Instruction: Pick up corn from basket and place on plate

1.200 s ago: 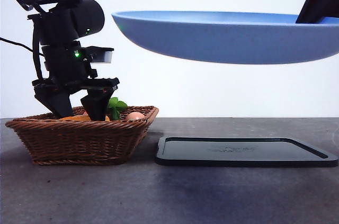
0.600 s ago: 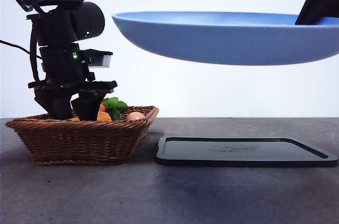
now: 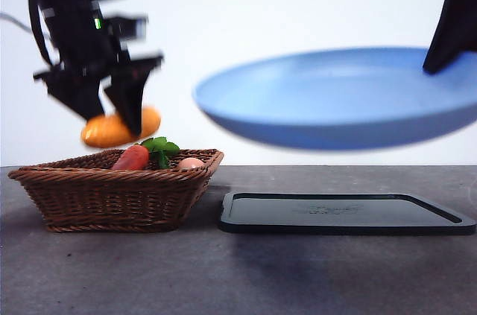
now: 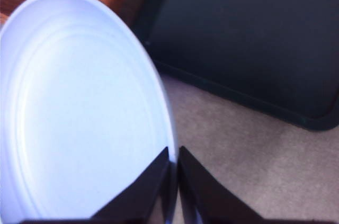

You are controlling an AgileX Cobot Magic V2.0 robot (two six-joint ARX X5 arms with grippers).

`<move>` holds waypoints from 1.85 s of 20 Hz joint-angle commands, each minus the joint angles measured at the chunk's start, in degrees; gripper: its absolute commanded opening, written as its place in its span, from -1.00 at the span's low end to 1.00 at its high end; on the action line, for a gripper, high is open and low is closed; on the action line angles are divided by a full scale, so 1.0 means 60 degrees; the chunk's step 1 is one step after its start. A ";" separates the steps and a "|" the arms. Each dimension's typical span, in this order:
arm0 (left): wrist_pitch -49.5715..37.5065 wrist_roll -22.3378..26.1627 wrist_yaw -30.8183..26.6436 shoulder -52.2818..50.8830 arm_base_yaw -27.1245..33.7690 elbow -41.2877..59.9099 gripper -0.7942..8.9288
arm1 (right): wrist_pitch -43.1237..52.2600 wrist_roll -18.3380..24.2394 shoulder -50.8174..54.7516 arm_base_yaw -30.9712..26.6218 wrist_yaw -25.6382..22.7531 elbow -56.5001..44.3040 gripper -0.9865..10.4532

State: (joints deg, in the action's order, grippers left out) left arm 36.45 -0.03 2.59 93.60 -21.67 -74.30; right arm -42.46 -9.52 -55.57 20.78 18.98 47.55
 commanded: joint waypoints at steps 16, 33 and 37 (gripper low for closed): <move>-0.0659 -0.0586 0.2025 -0.0208 -0.3508 -0.0215 -0.53 | 0.2892 -0.1093 -0.2907 -0.0754 0.1621 0.0204 -0.82; -0.0470 -0.0499 0.2033 0.0495 -0.4080 -0.0215 -0.05 | 0.2881 -0.0984 -0.2907 -0.0918 0.1836 0.0204 -0.82; -0.0470 -0.0510 0.2033 0.0157 -0.4080 -0.0219 -0.03 | 0.2812 -0.0907 -0.2907 -0.0951 0.1836 0.0204 -0.82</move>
State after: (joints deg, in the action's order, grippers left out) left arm 34.00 -3.62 14.87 94.56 -45.63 -74.63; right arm -26.13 -15.22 -72.58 14.94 29.45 47.55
